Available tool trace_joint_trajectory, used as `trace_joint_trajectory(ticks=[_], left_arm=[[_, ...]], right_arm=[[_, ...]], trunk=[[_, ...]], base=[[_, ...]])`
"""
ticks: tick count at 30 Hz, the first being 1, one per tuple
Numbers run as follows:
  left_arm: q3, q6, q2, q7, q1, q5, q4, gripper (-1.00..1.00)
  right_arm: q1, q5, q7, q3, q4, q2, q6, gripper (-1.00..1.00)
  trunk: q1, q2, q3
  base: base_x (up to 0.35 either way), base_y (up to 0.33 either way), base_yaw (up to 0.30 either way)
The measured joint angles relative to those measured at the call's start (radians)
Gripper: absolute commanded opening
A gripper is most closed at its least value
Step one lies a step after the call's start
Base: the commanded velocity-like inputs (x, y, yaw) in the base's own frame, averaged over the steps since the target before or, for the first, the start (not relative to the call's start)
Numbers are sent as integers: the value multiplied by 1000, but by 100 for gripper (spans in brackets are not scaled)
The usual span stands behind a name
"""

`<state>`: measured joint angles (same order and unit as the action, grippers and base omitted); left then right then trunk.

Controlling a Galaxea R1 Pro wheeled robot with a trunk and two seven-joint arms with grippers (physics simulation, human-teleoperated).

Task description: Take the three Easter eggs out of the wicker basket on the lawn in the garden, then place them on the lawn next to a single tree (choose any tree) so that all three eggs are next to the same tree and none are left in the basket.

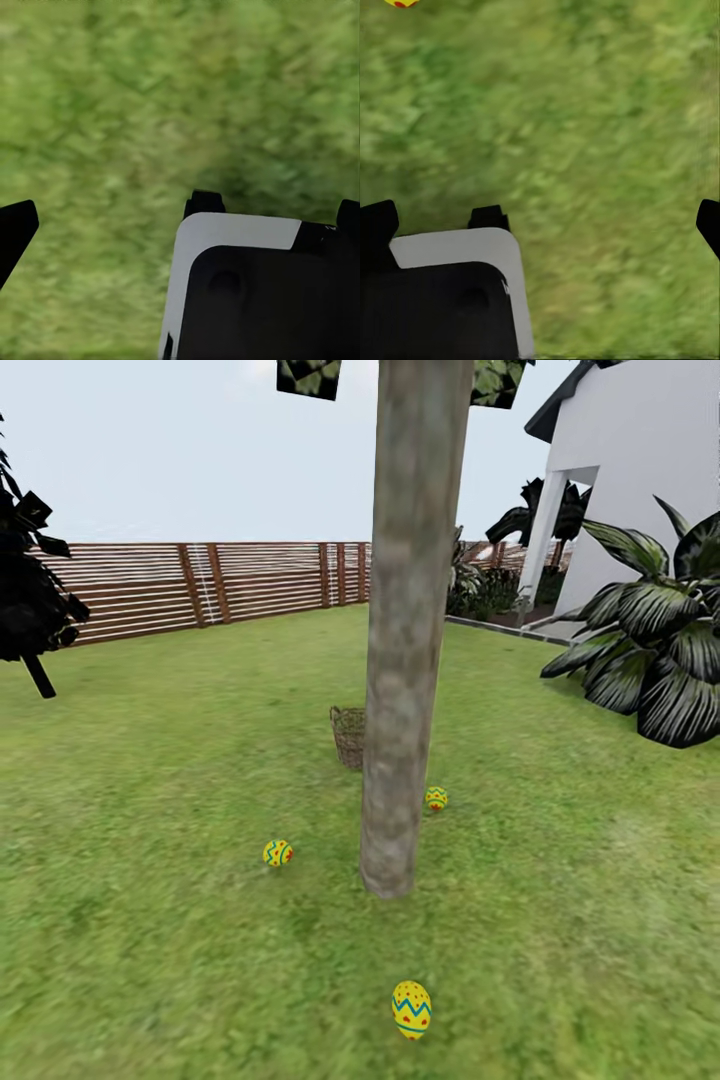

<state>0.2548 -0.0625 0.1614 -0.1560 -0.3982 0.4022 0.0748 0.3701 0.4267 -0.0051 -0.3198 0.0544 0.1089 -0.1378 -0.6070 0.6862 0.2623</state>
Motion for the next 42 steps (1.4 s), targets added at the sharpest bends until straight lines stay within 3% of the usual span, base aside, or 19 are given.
trace_joint_trajectory(ticks=[9, 22, 30, 36, 42], left_arm=[[0, 0, 0, 0, 3, -1, 0, 100], [1, 0, -1, -2, 32, -3, 0, 100], [0, 2, -3, -1, 33, -1, -1, 100], [-1, 6, -35, -1, 33, 0, -1, 100], [-1, 7, -93, -2, 33, 0, -1, 100]], right_arm=[[-52, 0, -9, 2, 2, -16, 0, 100], [-65, 7, -12, 3, 2, -13, -1, 100], [-65, 3, -10, 0, 1, -21, -1, 100], [-65, 2, -9, 0, 0, -21, -2, 100], [-66, 3, -8, -2, 0, -33, -1, 100]], trunk=[[35, -63, -42], [85, -154, -104], [85, -155, -110], [85, -155, -110], [85, -155, -110]], base=[[0, 0, 0], [0, 0, 0], [0, 0, 0], [0, 0, 0], [0, 0, 0]])
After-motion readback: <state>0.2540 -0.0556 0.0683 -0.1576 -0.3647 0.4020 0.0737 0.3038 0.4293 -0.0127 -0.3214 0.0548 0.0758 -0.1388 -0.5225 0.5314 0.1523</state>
